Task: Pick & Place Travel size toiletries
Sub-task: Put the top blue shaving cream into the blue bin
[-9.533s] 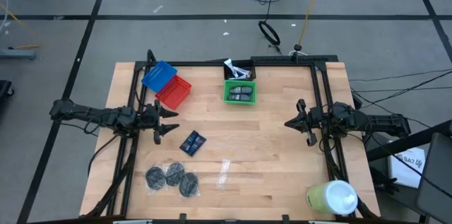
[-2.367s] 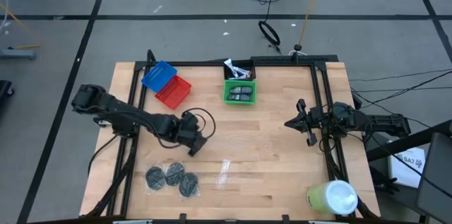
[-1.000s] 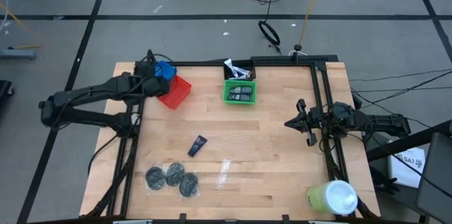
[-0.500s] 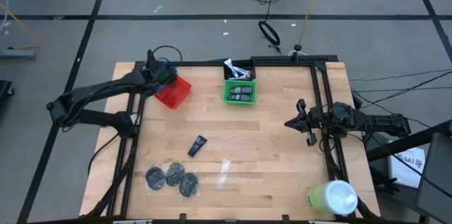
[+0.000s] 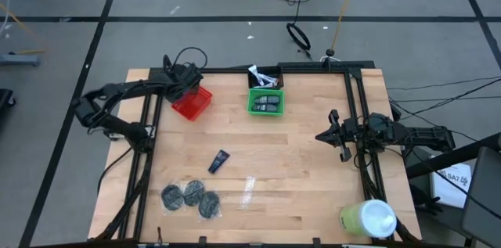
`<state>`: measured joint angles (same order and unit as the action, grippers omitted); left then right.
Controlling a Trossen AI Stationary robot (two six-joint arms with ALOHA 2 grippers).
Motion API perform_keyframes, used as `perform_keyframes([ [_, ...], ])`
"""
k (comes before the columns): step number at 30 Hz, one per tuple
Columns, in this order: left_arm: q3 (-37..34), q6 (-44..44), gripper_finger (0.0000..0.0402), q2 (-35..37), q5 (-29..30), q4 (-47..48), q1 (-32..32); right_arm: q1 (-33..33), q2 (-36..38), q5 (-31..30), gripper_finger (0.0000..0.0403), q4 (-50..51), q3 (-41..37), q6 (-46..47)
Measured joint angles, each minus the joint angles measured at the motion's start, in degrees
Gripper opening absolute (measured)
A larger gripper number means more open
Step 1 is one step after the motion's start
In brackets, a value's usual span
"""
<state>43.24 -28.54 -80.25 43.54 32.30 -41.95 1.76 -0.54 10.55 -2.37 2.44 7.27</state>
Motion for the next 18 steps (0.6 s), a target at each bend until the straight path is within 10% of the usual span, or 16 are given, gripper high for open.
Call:
perform_keyframes([
  [18,-0.02,1.99,0.0125,-2.93,-0.12,-1.3,-2.36,0.02,0.0,0.0,0.0,0.0,0.0,-0.01],
])
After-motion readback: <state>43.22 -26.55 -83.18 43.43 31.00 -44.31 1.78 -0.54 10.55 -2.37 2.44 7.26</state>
